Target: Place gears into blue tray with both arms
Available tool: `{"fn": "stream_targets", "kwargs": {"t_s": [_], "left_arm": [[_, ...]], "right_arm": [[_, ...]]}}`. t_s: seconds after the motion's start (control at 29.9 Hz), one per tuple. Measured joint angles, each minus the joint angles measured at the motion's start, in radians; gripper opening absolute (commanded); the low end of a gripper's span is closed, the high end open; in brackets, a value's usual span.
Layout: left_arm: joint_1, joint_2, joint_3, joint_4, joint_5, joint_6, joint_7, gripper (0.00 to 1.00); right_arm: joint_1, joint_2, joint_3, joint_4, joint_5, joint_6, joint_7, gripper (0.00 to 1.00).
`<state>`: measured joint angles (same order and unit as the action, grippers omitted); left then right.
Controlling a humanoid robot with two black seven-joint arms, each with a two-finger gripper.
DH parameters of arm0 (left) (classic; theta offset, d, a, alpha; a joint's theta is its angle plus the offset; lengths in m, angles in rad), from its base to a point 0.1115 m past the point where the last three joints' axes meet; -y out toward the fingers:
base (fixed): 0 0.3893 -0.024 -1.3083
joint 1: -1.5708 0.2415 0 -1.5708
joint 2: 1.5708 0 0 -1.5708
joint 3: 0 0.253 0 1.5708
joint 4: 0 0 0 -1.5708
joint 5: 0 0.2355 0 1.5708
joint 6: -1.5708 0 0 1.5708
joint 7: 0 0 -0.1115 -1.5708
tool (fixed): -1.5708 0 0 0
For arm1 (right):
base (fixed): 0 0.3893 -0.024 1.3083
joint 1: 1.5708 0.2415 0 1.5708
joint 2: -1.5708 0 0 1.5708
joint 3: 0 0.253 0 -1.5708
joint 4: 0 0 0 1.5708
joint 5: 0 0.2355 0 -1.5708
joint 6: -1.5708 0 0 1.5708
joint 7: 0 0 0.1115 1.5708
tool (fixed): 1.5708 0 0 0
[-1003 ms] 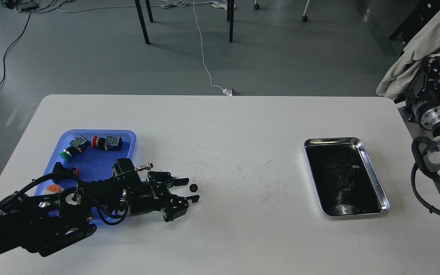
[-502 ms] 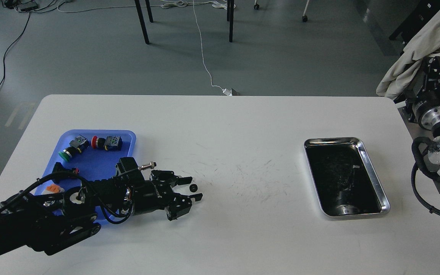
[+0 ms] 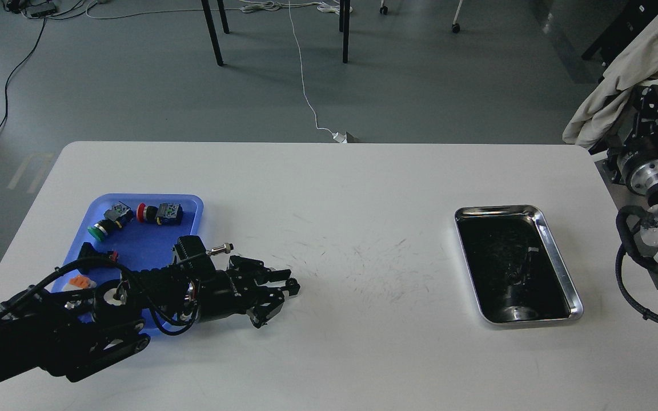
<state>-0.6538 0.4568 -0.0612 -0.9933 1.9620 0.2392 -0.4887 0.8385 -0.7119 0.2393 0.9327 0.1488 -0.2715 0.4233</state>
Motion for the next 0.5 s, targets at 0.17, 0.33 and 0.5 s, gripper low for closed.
{"fn": "stream_targets", "kwargs": {"t_s": [0.17, 0.33, 0.5], "left_arm": [[0.008, -0.01, 0.002, 0.001, 0.001, 0.0, 0.0, 0.23], [0.02, -0.012, 0.002, 0.004, 0.016, 0.001, 0.0, 0.16], [0.024, -0.013, 0.002, 0.01, 0.025, 0.001, 0.0, 0.11]], "right_arm": [[-0.003, -0.004, 0.0, 0.0, 0.0, -0.003, 0.0, 0.99], [-0.004, -0.006, 0.0, 0.002, 0.0, -0.003, 0.001, 0.99], [-0.006, -0.006, 0.0, 0.001, 0.0, -0.003, 0.001, 0.99]]}}
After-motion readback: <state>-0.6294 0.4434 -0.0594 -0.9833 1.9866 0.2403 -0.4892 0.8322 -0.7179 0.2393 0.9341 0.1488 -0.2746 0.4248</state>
